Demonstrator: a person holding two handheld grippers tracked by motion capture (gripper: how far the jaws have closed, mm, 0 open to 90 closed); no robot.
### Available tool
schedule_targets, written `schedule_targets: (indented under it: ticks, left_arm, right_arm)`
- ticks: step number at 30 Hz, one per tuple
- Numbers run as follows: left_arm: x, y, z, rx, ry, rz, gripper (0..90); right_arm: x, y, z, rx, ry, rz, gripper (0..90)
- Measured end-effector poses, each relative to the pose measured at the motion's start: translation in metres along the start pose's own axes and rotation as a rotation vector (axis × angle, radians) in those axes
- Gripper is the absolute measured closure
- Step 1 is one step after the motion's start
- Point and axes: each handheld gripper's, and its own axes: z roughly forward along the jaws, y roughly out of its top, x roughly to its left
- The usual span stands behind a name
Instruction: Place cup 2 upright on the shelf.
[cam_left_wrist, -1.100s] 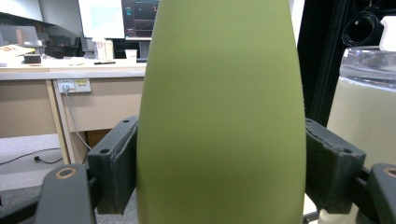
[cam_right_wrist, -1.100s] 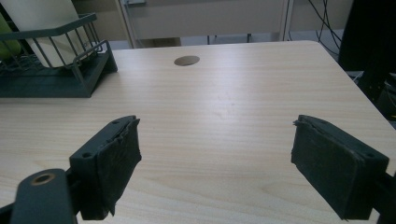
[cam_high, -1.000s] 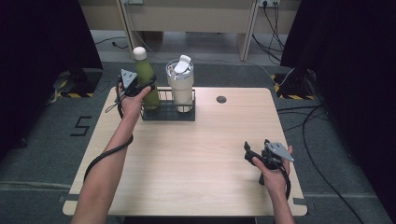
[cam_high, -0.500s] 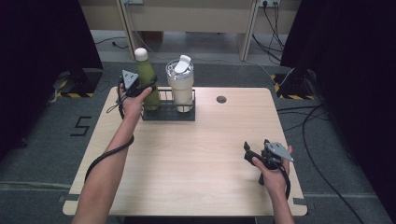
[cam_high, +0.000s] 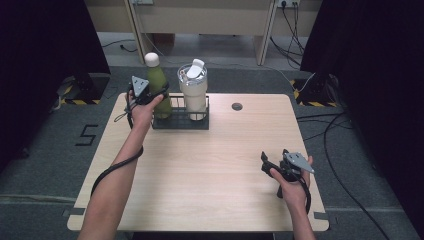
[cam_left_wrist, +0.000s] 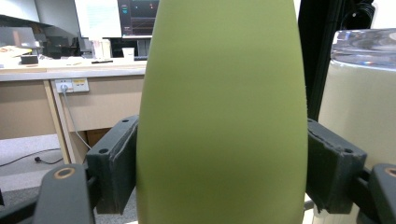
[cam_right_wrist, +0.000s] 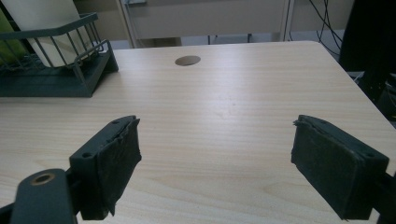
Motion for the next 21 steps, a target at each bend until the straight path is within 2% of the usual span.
schedule_targets:
  ticks: [21]
  left_arm:
    - [-0.0012, -0.0030, -0.0029, -0.003, -0.009, -0.005, 20.7]
  right_arm:
    - [0.0009, 0.0002, -0.0001, 0.000, 0.002, 0.000, 15.4]
